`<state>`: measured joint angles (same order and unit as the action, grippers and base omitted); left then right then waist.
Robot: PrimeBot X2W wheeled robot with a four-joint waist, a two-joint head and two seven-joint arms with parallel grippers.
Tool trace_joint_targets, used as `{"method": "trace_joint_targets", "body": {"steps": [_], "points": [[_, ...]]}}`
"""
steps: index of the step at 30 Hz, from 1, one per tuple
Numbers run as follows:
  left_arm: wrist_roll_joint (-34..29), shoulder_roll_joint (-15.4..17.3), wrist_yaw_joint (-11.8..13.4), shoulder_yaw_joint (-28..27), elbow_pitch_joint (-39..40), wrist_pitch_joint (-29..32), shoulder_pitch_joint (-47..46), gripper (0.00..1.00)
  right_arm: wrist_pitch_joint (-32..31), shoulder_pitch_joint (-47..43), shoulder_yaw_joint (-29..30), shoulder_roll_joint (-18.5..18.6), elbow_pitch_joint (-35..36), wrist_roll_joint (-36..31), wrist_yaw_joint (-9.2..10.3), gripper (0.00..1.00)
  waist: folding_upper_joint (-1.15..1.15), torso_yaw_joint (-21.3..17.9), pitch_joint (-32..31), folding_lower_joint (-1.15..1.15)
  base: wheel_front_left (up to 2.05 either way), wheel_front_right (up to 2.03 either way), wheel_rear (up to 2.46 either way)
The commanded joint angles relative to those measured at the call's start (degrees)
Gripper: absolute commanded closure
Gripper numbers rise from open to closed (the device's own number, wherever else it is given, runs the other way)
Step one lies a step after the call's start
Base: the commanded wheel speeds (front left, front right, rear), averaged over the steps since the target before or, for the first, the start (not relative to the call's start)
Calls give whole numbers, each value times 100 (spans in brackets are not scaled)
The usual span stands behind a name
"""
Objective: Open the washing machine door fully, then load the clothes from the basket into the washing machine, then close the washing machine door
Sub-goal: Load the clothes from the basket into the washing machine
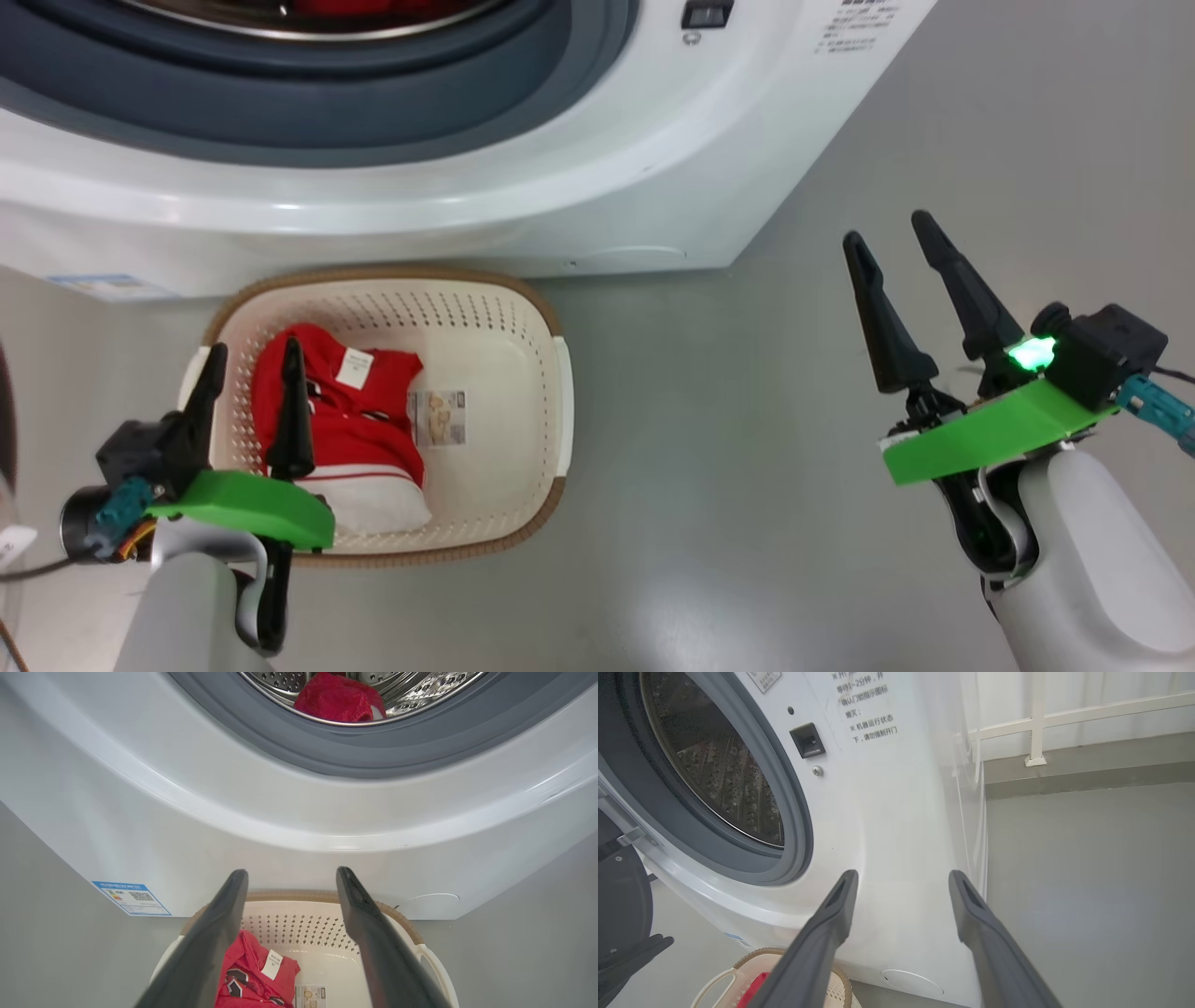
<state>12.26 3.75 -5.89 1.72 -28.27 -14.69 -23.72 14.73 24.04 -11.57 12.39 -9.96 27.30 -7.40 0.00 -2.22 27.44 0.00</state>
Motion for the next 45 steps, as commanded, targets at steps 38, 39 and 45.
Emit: {"method": "trace_joint_targets", "body": {"steps": [38, 39, 45], "points": [[22, 875, 55, -646, -3511, -30, -2468, 0, 27, 896, -237, -285, 558, -32, -9, 0, 0, -754, 2181, 0, 0, 0, 0], [17, 895, 54, -641, -3583, -30, -2512, 0, 27, 901, -236, -291, 561, -36, -9, 0, 0, -766, 2207, 0, 0, 0, 0], [58, 1030, 56, -674, -3892, -30, -2765, 0, 27, 927, -251, -348, 605, -28, -9, 0, 0, -844, 2381, 0, 0, 0, 0]]}}
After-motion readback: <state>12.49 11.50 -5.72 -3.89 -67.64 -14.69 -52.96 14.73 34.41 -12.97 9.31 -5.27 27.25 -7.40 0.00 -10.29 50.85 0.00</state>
